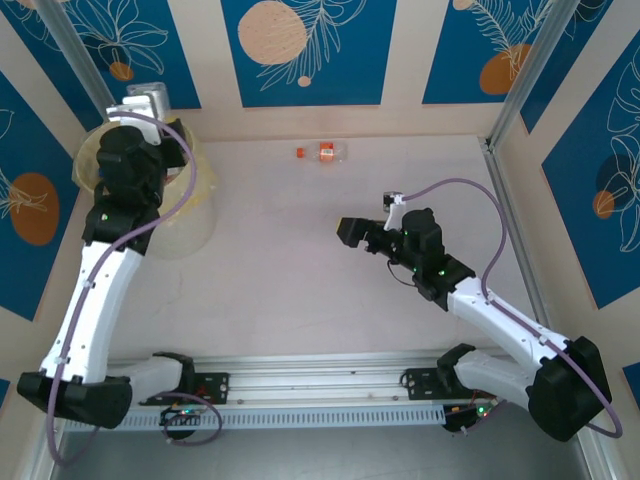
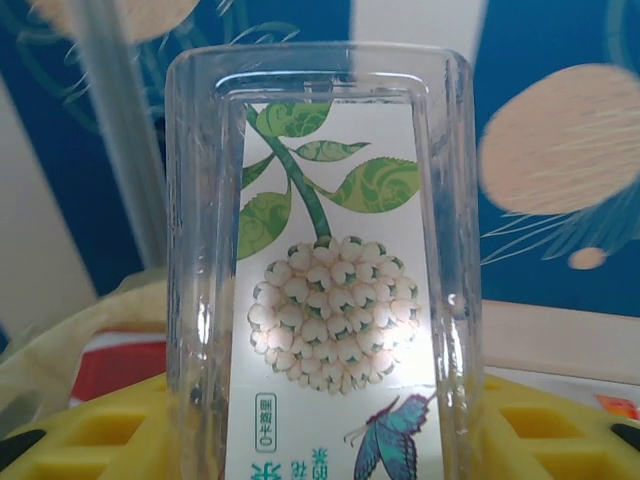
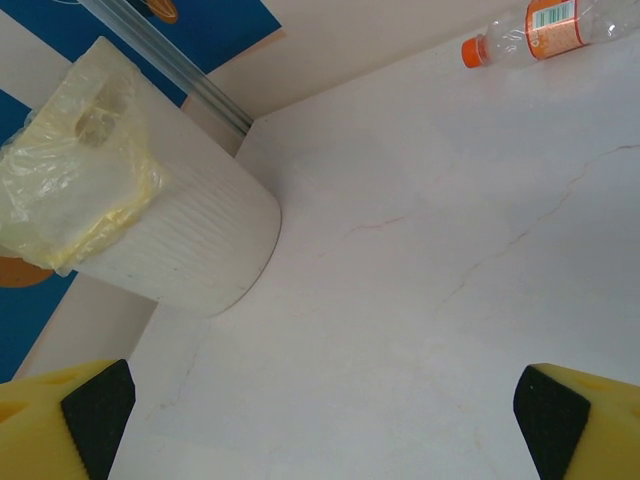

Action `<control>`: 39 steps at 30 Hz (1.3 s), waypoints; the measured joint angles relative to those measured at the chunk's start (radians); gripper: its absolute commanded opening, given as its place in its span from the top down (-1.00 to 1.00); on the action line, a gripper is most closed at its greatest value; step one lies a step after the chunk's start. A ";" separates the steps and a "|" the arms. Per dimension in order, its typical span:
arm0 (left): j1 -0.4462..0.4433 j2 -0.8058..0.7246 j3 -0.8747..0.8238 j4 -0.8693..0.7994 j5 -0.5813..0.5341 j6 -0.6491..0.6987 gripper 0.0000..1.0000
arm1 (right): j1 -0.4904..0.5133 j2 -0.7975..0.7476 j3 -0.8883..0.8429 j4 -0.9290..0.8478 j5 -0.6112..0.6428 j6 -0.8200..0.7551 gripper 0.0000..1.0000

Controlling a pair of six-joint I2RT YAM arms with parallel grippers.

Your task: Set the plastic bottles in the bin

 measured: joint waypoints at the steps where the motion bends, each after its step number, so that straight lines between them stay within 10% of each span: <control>1: 0.023 0.017 0.000 -0.014 0.001 -0.024 0.36 | 0.002 0.000 0.002 -0.003 0.002 -0.002 -0.99; 19: 0.124 0.236 0.093 -0.101 0.098 -0.190 0.05 | 0.003 -0.008 0.009 -0.054 0.041 -0.002 -0.99; 24: 0.136 0.282 0.093 -0.111 0.144 -0.188 -0.99 | 0.004 -0.023 0.009 -0.064 0.056 -0.002 -0.99; 39: 0.137 0.317 0.299 -0.220 0.259 -0.195 -1.00 | 0.004 -0.027 0.009 -0.082 0.077 -0.002 -0.99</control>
